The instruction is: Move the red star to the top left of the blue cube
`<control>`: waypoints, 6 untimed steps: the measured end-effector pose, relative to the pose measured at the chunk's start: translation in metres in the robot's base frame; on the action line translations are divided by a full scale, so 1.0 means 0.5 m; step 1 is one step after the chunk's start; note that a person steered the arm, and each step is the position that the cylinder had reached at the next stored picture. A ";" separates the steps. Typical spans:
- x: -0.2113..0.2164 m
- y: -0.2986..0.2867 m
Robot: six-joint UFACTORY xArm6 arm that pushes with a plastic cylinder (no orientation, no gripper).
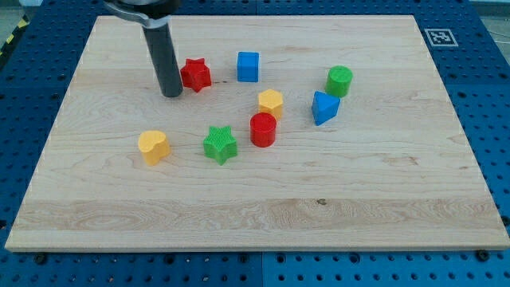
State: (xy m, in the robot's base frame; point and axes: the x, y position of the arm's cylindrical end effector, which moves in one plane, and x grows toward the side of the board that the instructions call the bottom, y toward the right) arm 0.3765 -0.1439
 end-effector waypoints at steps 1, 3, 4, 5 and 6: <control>-0.031 -0.012; -0.025 -0.012; 0.023 -0.016; 0.069 -0.023; 0.073 0.007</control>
State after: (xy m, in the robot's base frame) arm 0.4131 -0.1407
